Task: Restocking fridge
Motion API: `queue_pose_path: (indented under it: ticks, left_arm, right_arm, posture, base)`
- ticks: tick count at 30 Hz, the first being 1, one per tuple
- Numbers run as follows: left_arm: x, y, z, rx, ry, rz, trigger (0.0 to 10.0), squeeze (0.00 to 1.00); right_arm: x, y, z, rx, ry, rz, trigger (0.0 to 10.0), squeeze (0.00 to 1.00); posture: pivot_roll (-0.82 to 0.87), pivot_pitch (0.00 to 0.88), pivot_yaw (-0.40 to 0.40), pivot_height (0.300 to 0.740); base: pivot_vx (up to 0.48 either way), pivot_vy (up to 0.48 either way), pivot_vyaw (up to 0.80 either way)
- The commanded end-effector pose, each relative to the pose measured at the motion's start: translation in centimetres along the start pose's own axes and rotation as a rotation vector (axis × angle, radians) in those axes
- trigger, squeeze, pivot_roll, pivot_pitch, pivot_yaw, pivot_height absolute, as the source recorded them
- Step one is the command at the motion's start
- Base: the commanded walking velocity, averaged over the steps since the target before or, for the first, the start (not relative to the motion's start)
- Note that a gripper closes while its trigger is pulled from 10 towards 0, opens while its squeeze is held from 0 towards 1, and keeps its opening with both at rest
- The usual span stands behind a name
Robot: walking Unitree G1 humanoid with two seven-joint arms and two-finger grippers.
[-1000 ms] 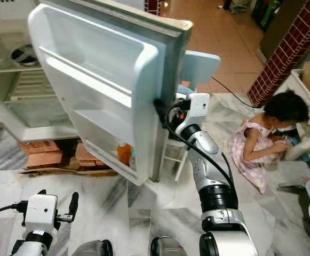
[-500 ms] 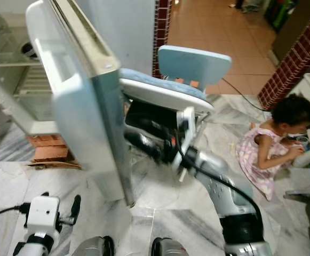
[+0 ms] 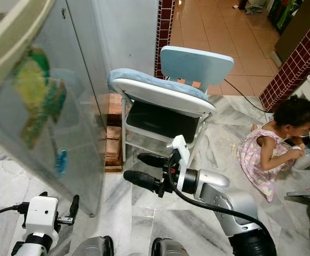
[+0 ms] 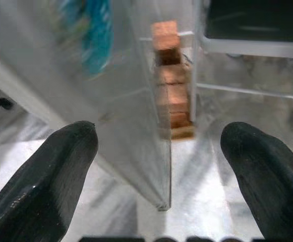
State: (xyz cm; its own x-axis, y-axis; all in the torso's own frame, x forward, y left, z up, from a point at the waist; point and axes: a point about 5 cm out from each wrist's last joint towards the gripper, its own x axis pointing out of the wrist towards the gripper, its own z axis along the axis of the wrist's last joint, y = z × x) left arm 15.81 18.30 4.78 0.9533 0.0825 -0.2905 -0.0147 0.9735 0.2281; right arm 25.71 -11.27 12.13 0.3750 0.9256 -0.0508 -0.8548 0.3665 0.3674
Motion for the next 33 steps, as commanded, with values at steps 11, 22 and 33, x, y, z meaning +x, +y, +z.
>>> queue_pose_path:
  ticks: [11,22,33]
  left_arm:
    - [2.4,2.0,3.8,0.002,-0.157,0.149,10.0,0.00]
    - [4.2,1.5,6.0,0.002,-0.237,0.129,10.0,0.00]
    - [4.7,1.1,6.7,-0.008,-0.256,0.124,10.0,0.00]
  right_arm:
    - [0.4,-3.7,1.9,-0.140,-0.231,-0.578,10.0,0.00]
    - [0.0,-4.6,0.8,-0.053,-0.321,-0.820,10.0,0.00]
    - [-0.4,-5.4,1.1,-0.094,-0.338,-0.914,10.0,0.00]
  posture:
    - [0.05,0.178,-0.038,0.740]
    - [0.04,0.153,-0.020,0.740]
    - [0.03,0.133,-0.015,0.740]
  base:
    - [0.000,0.000,0.00]
    - [0.000,0.124,0.00]
    - [0.000,0.371,0.00]
